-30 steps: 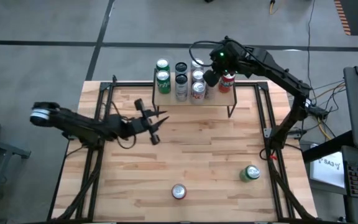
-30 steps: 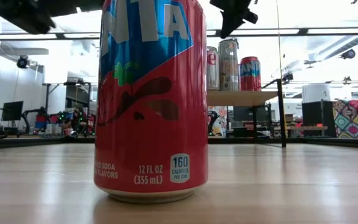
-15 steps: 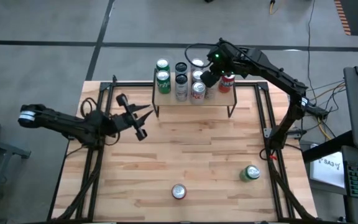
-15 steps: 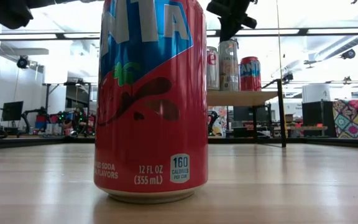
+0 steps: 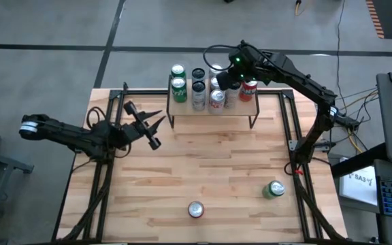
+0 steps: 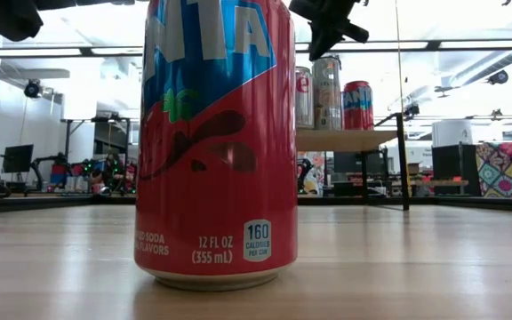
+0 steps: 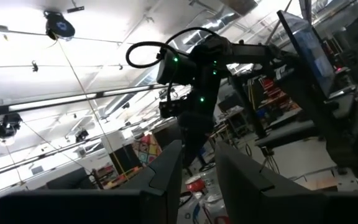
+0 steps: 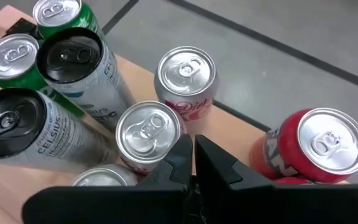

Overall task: Place canned beverage on shelf
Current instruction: Adjust the soda cans on the shelf

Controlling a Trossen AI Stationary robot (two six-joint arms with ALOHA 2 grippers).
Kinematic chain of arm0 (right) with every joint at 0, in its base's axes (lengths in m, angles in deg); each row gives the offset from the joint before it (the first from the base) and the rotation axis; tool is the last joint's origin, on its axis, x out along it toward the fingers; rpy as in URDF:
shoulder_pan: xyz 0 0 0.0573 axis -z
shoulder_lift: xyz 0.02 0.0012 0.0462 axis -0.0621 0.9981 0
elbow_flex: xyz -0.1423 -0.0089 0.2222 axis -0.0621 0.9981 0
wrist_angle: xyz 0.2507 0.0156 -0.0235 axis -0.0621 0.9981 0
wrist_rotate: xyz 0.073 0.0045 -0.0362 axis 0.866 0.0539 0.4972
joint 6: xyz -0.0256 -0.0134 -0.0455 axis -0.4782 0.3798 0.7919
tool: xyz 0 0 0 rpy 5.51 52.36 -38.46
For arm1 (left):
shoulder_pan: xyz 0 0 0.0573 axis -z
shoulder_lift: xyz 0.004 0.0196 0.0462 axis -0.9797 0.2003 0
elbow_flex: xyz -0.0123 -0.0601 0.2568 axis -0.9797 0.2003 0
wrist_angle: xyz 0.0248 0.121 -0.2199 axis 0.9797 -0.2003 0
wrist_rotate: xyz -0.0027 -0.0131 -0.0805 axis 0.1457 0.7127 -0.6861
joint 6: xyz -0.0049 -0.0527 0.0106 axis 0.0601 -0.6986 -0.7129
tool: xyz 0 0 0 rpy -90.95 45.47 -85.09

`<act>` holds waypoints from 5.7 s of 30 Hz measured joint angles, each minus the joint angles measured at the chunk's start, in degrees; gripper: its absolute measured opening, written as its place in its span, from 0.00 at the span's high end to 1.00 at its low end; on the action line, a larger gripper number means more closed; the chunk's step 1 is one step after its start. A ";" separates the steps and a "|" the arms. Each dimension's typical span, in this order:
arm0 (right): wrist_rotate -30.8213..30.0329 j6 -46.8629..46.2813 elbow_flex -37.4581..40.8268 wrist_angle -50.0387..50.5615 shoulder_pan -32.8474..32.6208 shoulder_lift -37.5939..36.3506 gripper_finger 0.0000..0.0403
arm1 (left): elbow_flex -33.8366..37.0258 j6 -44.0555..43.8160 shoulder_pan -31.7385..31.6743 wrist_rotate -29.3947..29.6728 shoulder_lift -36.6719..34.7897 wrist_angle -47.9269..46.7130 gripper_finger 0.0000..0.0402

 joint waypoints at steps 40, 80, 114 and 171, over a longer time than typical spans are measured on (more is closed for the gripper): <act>0.00 -0.42 2.34 2.82 -1.68 -0.55 0.98 | -0.74 -1.42 0.02 0.02 0.47 -1.45 0.80; -2.85 -8.73 2.49 7.25 -5.93 -1.68 0.98 | -0.74 -1.64 0.02 0.02 0.47 -1.49 0.80; -2.57 -14.40 -1.41 11.25 -8.15 -1.75 0.98 | -0.74 -1.68 0.04 0.01 0.47 -1.52 0.80; 0.93 -13.04 -1.79 15.36 -8.75 -3.12 0.98 | -0.74 -1.95 0.06 -0.02 0.47 -1.73 0.80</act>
